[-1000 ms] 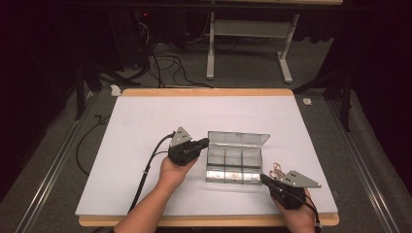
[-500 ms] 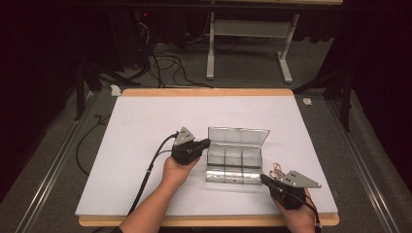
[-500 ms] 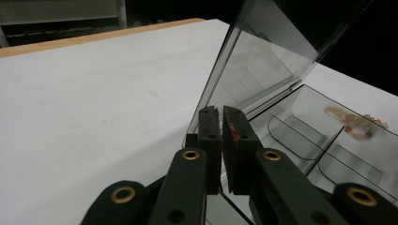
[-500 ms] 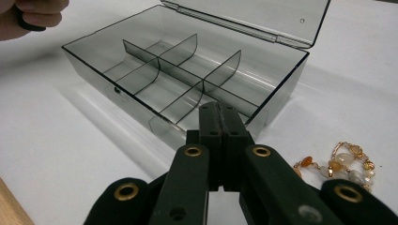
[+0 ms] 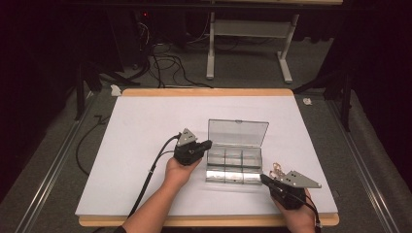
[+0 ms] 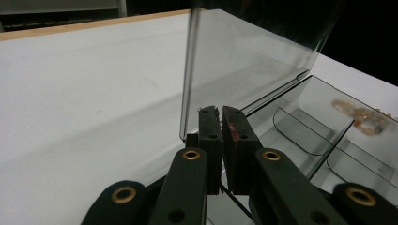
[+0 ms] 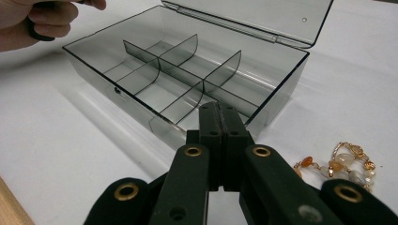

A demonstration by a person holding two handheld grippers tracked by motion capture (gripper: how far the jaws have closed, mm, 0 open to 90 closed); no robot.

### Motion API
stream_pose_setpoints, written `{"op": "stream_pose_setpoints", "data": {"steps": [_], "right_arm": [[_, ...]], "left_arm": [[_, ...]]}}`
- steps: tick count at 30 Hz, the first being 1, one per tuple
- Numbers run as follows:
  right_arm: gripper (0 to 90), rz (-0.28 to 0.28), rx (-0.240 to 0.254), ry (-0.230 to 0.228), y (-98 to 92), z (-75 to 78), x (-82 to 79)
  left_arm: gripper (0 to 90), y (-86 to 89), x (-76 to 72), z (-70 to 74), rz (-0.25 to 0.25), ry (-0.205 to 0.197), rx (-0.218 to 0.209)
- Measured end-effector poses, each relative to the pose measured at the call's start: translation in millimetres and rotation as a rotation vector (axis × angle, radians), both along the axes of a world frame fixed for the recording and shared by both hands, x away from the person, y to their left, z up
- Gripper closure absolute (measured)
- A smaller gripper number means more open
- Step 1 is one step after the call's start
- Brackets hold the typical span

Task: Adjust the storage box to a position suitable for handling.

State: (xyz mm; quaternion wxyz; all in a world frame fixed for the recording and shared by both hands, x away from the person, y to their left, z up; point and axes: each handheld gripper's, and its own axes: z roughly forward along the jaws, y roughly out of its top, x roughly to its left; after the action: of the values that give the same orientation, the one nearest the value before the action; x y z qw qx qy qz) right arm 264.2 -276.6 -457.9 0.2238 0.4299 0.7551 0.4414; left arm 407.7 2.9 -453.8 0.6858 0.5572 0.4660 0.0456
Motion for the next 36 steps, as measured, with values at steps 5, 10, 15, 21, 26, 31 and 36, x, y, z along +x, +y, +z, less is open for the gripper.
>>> {"op": "stream_pose_setpoints", "data": {"steps": [5, 10, 15, 21, 26, 31, 36], "right_arm": [[90.0, -0.001, 0.003, 0.002, -0.3, -0.2, 0.0], [90.0, 0.000, 0.005, 0.002, -0.5, -0.3, 0.0], [90.0, -0.001, 0.001, -0.001, -0.5, -0.2, 0.0], [90.0, -0.004, 0.001, -0.001, 0.1, 0.0, -0.5], [90.0, -0.004, 0.000, -0.001, -0.1, 0.2, -0.6], [90.0, -0.005, 0.001, -0.001, 0.1, 0.3, -0.8], [88.7, -0.010, -0.001, 0.003, 0.8, 1.1, -1.3]], "left_arm": [[86.5, 3.4, -1.1, -0.6, 0.004, 0.000, 0.003], [86.5, 9.3, -4.4, -0.4, 0.014, -0.003, 0.000], [86.5, 22.6, -10.1, -0.4, 0.026, -0.014, 0.010], [86.1, 49.4, -21.1, -3.2, 0.051, -0.018, 0.037], [85.2, 74.7, -34.3, -6.3, 0.057, -0.023, 0.085], [80.6, 106.8, -47.6, -7.7, 0.083, -0.037, 0.142], [78.4, 136.3, -54.9, -17.7, 0.148, -0.054, 0.185]]}}
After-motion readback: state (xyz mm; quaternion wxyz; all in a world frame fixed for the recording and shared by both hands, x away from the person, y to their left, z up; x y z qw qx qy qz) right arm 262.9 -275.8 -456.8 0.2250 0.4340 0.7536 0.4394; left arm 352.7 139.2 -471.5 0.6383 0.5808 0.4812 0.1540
